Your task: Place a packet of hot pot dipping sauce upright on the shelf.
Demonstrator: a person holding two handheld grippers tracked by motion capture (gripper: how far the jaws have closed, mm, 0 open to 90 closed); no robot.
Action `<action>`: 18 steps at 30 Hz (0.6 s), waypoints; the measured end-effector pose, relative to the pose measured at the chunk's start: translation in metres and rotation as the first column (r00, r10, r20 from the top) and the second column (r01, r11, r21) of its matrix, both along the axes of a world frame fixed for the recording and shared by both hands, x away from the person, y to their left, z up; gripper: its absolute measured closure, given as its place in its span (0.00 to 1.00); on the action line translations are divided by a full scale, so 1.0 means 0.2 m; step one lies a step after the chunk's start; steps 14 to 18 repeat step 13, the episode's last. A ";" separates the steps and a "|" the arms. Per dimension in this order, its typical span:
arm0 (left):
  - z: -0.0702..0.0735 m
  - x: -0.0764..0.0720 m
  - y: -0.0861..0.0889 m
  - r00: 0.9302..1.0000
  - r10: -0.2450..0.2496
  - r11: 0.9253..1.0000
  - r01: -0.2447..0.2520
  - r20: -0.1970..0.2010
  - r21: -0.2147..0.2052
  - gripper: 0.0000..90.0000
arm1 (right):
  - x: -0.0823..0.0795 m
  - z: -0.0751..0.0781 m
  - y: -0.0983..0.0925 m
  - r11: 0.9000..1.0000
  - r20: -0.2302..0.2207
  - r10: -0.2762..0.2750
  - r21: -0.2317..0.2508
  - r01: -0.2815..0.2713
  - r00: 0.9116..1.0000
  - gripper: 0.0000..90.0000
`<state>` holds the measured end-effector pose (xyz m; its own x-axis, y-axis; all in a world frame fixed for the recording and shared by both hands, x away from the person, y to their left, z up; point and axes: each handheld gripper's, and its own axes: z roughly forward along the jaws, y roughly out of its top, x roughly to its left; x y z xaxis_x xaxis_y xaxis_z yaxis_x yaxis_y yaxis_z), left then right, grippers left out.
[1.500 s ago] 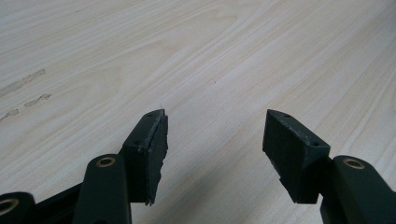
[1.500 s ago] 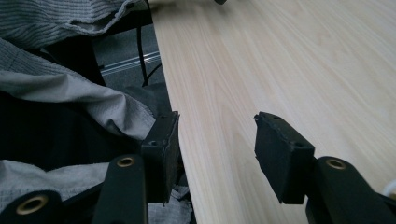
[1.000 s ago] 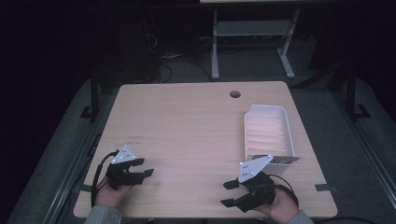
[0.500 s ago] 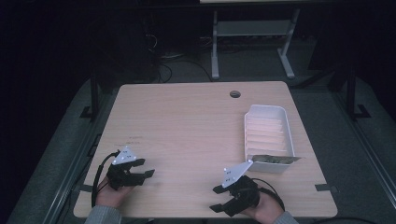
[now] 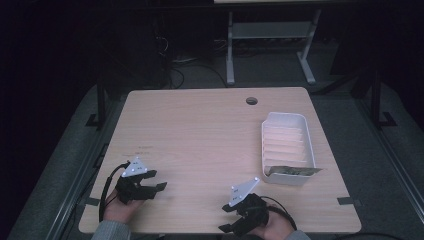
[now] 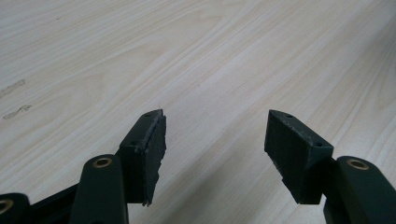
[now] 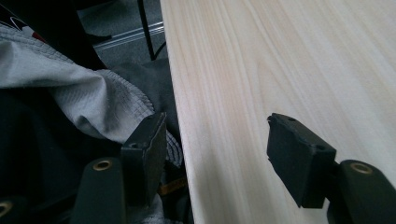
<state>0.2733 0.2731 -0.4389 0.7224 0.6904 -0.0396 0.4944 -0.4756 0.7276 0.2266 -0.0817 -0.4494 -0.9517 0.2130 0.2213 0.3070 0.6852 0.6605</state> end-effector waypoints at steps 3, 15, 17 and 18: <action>0.00 0.00 0.00 1.000 -0.004 1.000 0.004 0.002 0.000 0.41 | 0.00 -0.02 0.01 1.000 -0.002 0.000 0.002 0.000 1.000 0.40; 0.00 0.00 -0.01 1.000 -0.010 1.000 0.010 0.005 -0.002 0.40 | -0.01 -0.04 0.02 1.000 0.007 -0.011 0.007 0.011 1.000 0.38; 0.00 0.00 -0.01 1.000 -0.010 1.000 0.010 0.005 -0.002 0.40 | -0.01 -0.04 0.02 1.000 0.007 -0.011 0.007 0.011 1.000 0.38; 0.00 0.00 -0.01 1.000 -0.010 1.000 0.010 0.005 -0.002 0.40 | -0.01 -0.04 0.02 1.000 0.007 -0.011 0.007 0.011 1.000 0.38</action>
